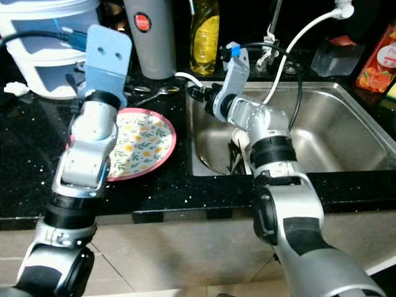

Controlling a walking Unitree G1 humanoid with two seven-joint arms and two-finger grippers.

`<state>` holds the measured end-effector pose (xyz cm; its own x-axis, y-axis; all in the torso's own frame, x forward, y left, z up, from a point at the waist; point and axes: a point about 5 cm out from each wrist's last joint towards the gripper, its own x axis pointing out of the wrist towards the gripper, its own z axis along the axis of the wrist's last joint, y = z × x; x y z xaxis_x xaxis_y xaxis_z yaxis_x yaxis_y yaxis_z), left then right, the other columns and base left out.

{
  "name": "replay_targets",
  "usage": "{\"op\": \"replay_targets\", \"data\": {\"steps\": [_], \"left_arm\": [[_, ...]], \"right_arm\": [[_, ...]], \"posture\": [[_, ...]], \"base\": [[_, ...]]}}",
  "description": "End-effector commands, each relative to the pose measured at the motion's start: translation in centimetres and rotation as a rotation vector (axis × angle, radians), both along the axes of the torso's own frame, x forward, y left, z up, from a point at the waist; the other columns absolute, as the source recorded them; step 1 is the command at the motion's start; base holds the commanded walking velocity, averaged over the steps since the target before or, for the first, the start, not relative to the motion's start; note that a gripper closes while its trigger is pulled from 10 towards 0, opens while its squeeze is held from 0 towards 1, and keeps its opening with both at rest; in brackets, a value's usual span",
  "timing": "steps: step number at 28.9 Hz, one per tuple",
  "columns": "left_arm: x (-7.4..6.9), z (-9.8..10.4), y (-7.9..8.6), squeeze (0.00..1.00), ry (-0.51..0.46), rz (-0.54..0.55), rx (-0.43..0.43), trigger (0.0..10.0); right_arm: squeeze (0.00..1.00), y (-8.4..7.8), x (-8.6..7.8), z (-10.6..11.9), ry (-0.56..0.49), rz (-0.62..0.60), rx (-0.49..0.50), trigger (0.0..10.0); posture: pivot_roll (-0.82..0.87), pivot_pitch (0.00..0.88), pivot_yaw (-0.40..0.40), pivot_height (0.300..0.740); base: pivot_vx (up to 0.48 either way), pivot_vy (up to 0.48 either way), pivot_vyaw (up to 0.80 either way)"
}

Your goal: Kitchen organization

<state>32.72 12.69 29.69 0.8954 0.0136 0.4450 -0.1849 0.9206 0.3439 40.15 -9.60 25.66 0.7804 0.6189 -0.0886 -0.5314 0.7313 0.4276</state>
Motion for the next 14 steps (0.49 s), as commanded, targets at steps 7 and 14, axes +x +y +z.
{"op": "replay_targets", "data": {"steps": [7, 14], "left_arm": [[-0.4, -1.4, -0.5, 0.0, 0.043, -0.034, -0.059, 10.0], [-0.2, -1.3, -1.4, 0.0, 0.048, -0.063, -0.069, 10.0]], "right_arm": [[0.0, 0.8, -1.2, -3.6, 0.17, 0.165, -0.099, 10.0], [0.0, 2.2, -1.1, -4.6, 0.242, 0.139, -0.039, 10.0]], "posture": [[0.09, 0.0, -0.069, 0.74], [0.08, 0.0, -0.047, 0.74]], "base": [[0.0, 0.0, 0.0], [0.0, 0.0, 0.0]]}}
